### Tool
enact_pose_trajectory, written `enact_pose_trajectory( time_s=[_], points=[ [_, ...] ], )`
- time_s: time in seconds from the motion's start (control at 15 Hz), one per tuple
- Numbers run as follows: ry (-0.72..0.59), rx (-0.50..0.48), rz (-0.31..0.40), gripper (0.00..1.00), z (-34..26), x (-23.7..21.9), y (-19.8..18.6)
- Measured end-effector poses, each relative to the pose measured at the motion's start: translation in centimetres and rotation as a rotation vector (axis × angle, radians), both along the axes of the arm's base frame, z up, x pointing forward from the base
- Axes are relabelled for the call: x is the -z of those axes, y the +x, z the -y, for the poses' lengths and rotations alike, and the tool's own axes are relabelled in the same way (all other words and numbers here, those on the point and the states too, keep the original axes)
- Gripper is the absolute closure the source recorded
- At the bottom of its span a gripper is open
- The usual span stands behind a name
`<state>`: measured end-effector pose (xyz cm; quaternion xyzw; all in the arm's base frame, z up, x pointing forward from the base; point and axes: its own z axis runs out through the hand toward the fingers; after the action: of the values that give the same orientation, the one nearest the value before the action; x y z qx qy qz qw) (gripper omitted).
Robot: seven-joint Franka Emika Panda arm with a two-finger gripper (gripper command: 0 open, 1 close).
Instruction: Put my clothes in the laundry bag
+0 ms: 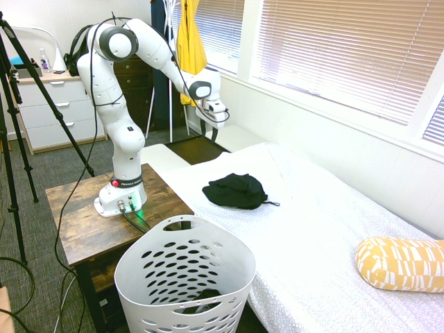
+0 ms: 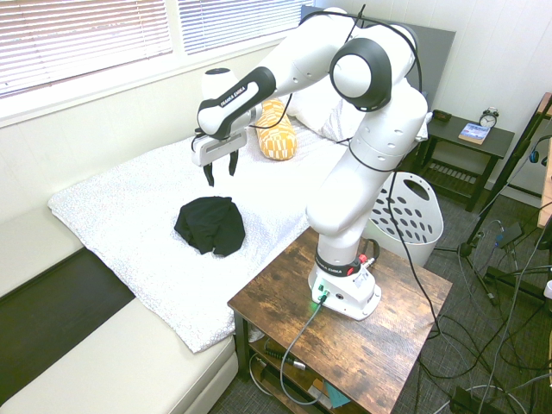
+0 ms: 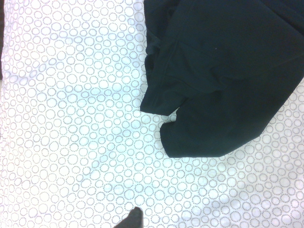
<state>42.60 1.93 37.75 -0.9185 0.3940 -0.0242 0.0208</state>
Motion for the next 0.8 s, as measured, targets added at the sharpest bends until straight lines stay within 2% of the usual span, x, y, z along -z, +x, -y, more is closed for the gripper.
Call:
enact_pose_trajectory(
  time_s=[0.33,0.67,0.8],
  points=[
    [-0.007,0.005,0.016,0.00,0.5,1.1,0.9],
    [-0.035,0.003,0.061,0.00,3.6,6.9,4.3],
    [-0.054,-0.014,0.058,0.00,5.0,9.6,5.7]
  ],
)
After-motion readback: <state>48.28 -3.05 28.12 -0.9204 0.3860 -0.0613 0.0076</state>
